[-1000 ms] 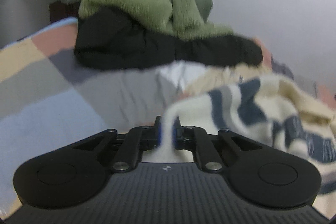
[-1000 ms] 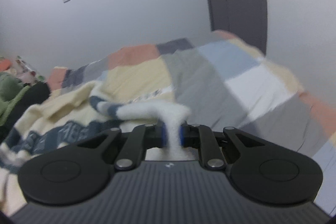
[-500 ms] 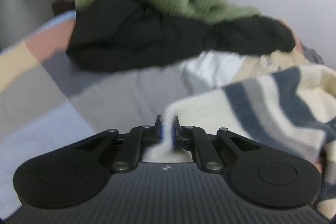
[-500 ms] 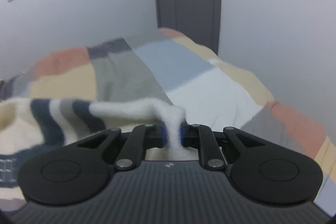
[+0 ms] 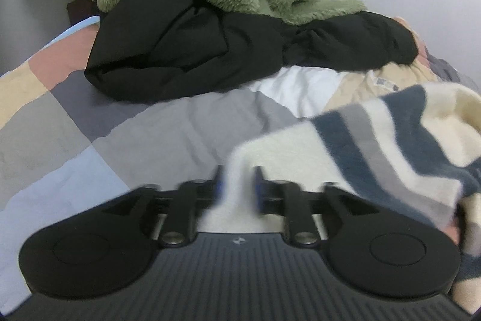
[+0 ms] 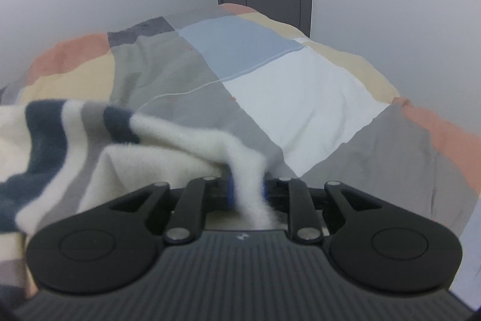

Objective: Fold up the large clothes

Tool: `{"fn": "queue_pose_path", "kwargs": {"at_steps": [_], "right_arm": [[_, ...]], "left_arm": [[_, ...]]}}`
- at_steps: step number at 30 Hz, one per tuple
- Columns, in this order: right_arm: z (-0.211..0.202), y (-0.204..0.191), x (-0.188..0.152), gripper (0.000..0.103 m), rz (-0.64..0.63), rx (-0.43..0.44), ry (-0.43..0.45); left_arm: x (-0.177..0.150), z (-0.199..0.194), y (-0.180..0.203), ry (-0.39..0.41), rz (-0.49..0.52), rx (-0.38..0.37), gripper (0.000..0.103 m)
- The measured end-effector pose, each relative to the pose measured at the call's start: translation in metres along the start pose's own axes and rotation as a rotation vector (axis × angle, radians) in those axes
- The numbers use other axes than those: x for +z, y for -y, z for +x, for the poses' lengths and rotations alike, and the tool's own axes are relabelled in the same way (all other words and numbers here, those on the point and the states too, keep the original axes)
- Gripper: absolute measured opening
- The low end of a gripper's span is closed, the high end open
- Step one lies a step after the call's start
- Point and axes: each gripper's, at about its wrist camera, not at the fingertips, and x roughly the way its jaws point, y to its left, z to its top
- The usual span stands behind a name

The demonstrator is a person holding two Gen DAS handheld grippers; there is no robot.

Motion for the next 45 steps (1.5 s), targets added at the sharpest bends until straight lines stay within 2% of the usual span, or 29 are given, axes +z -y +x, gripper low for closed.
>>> {"fn": "queue_pose_path", "kwargs": {"at_steps": [1,3,4,8,12,15,18,21,25,28,34,37,40,43,45], "right_arm": [[-0.005,0.001,0.000,0.034,0.003,0.000,0.000],[-0.015,0.003,0.002,0.065,0.004,-0.001,0.011],[-0.024,0.004,0.002,0.069,0.008,0.001,0.022],[-0.061,0.002,0.007,0.070,0.042,0.061,0.046],[-0.112,-0.014,0.007,0.070,0.052,0.155,0.068],[-0.144,-0.032,-0.003,0.070,0.077,0.245,0.022],[-0.168,-0.054,-0.021,0.070,0.090,0.341,-0.080],[-0.183,-0.071,-0.044,0.070,0.155,0.433,-0.190],[-0.190,-0.090,-0.082,0.070,0.254,0.497,-0.339],[-0.194,-0.100,-0.110,0.070,0.262,0.493,-0.400],[-0.183,-0.101,-0.163,0.072,0.260,0.453,-0.496],[-0.180,-0.103,-0.175,0.072,0.246,0.495,-0.534],[-0.187,-0.112,-0.179,0.072,0.202,0.587,-0.562],[-0.194,-0.122,-0.188,0.072,0.151,0.643,-0.590],[-0.196,-0.129,-0.191,0.071,0.121,0.671,-0.618]], "left_arm": [[-0.001,-0.006,0.001,0.004,-0.003,-0.014,0.063],[-0.003,-0.022,0.006,0.030,0.000,-0.035,0.066],[-0.004,-0.030,0.009,0.037,0.002,-0.042,0.067],[-0.014,-0.066,0.019,0.070,-0.035,-0.138,0.072],[-0.034,-0.102,0.037,0.090,-0.047,-0.240,0.073],[-0.048,-0.126,0.053,0.102,-0.008,-0.297,0.073],[-0.064,-0.150,0.061,0.116,0.008,-0.355,0.073],[-0.079,-0.170,0.060,0.113,-0.009,-0.410,0.073],[-0.098,-0.179,0.058,0.049,-0.041,-0.497,0.073],[-0.115,-0.174,0.061,-0.040,-0.078,-0.545,0.073],[-0.149,-0.145,0.073,-0.241,-0.161,-0.557,0.073],[-0.158,-0.127,0.074,-0.330,-0.219,-0.571,0.073],[-0.170,-0.112,0.073,-0.415,-0.284,-0.616,0.073],[-0.176,-0.105,0.074,-0.457,-0.336,-0.659,0.075],[-0.179,-0.105,0.075,-0.470,-0.350,-0.681,0.080]]}}
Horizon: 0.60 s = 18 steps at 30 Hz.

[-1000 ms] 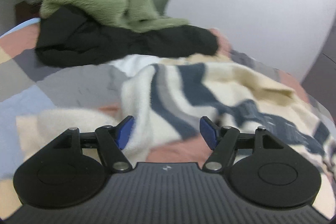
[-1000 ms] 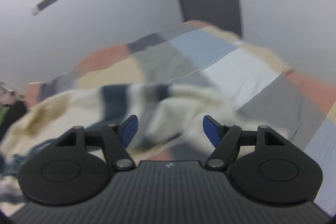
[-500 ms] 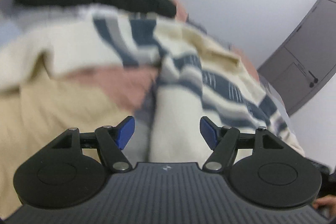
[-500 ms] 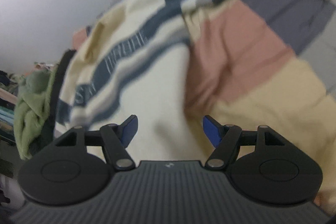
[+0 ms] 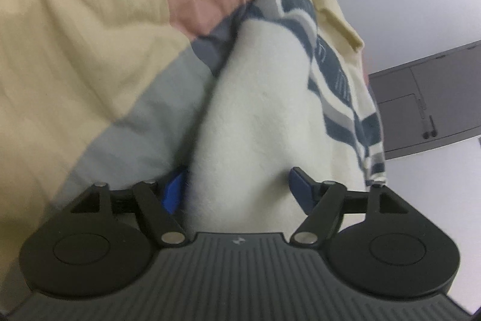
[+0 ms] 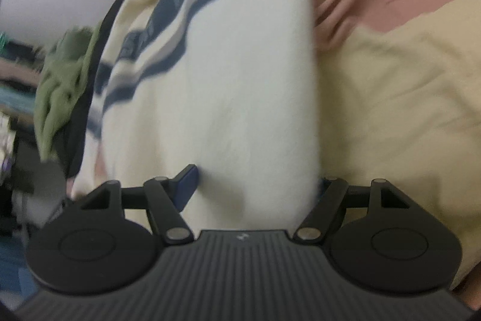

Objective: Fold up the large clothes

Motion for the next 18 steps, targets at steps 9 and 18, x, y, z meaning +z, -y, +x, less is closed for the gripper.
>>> {"fn": "queue_pose_path", "kwargs": {"at_steps": [9,18], "right_arm": [[-0.033,-0.018,0.008,0.026,-0.079,0.003,0.042],[-0.072,-0.030,0.022,0.020,-0.178,-0.109,0.117]], "left_arm": [[-0.007,0.000,0.000,-0.061,-0.044,-0.078,0.082],[-0.015,0.004,0.012,-0.116,-0.019,-0.153,0.079]]}}
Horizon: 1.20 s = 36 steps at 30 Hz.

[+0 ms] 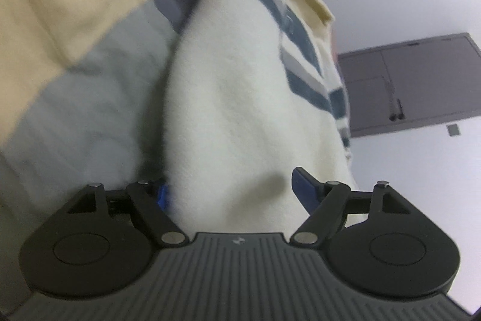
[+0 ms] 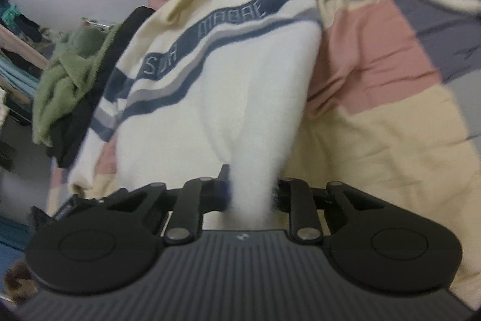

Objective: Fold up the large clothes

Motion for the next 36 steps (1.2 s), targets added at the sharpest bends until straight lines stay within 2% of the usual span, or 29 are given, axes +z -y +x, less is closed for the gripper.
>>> {"fn": "queue_pose_path", "kwargs": {"at_steps": [1,3,4,6,10,12,15,23,25,28,29,31,32,33,34,36], "right_arm": [[-0.002,-0.001,0.001,0.019,-0.015,-0.024,0.001],[-0.008,0.002,0.002,0.019,-0.025,-0.055,0.007],[-0.010,0.006,0.003,0.019,-0.014,-0.052,0.008],[-0.012,0.014,0.002,0.018,0.010,-0.052,0.003],[-0.022,0.008,0.002,0.017,-0.042,-0.077,0.012],[-0.027,0.002,0.002,0.016,-0.081,-0.076,0.017],[-0.023,-0.004,0.001,0.016,-0.133,-0.096,-0.004],[0.022,-0.016,-0.018,0.019,-0.229,-0.245,-0.143],[0.026,-0.021,-0.023,0.019,-0.269,-0.273,-0.142],[0.025,-0.020,-0.022,0.020,-0.258,-0.264,-0.137],[0.023,-0.018,-0.020,0.022,-0.242,-0.254,-0.135],[0.019,-0.011,-0.017,0.031,-0.192,-0.228,-0.130],[0.018,-0.009,-0.017,0.047,-0.171,-0.219,-0.130],[0.017,-0.007,-0.016,0.063,-0.151,-0.209,-0.132],[0.014,-0.004,-0.015,0.067,-0.132,-0.196,-0.131],[0.010,-0.006,-0.014,0.066,-0.121,-0.183,-0.118]], "left_arm": [[-0.003,0.001,0.003,-0.010,0.010,-0.009,0.077],[-0.010,0.003,0.007,-0.027,0.027,-0.010,0.056],[-0.013,0.004,0.008,-0.040,0.027,-0.013,0.050],[-0.014,0.002,0.012,-0.038,0.042,-0.013,0.024],[-0.013,-0.031,0.028,0.047,0.115,-0.054,0.018],[-0.012,-0.054,0.032,0.097,0.113,-0.087,0.018],[-0.012,-0.076,0.036,0.156,0.164,-0.015,0.018],[-0.023,-0.055,0.033,0.140,0.242,0.245,0.018],[-0.025,-0.053,0.036,0.151,0.274,0.260,0.018],[-0.026,-0.056,0.034,0.157,0.283,0.250,0.020],[-0.025,-0.055,0.033,0.160,0.280,0.262,0.025],[-0.024,-0.054,0.034,0.175,0.274,0.310,0.061],[-0.024,-0.057,0.036,0.196,0.275,0.332,0.077],[-0.026,-0.062,0.040,0.231,0.289,0.340,0.078],[-0.028,-0.067,0.044,0.257,0.305,0.347,0.078],[-0.029,-0.075,0.052,0.293,0.333,0.352,0.078]]}}
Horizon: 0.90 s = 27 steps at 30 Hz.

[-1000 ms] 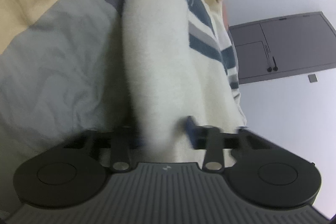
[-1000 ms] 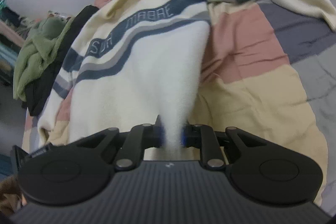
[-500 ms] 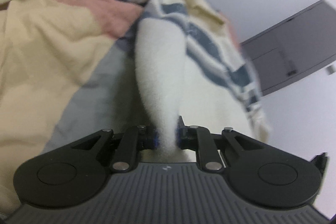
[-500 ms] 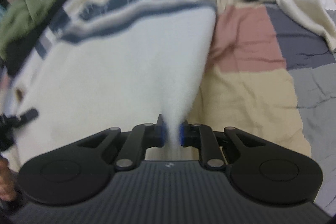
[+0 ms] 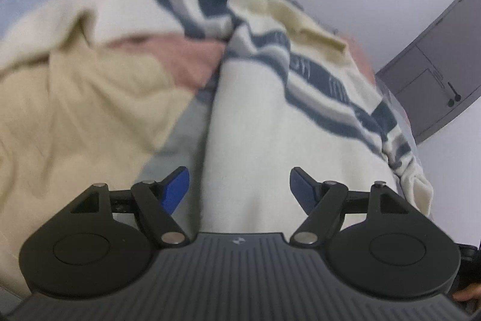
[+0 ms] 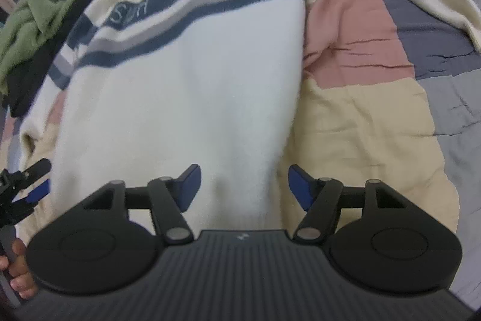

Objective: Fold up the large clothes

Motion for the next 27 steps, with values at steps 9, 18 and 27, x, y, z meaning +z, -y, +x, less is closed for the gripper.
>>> {"fn": "queue_pose_path", "kwargs": {"at_steps": [9,18,27], "right_arm": [[-0.022,-0.014,0.027,0.067,-0.030,0.011,0.162],[0.008,-0.051,0.068,0.067,-0.128,0.048,0.272],[0.074,-0.105,0.139,0.066,-0.215,0.069,0.366]], "left_arm": [[0.020,-0.009,0.044,0.129,0.217,0.018,0.078],[0.051,0.023,0.076,0.167,0.377,-0.003,0.078],[0.085,0.081,0.074,0.169,0.441,-0.048,0.078]]}}
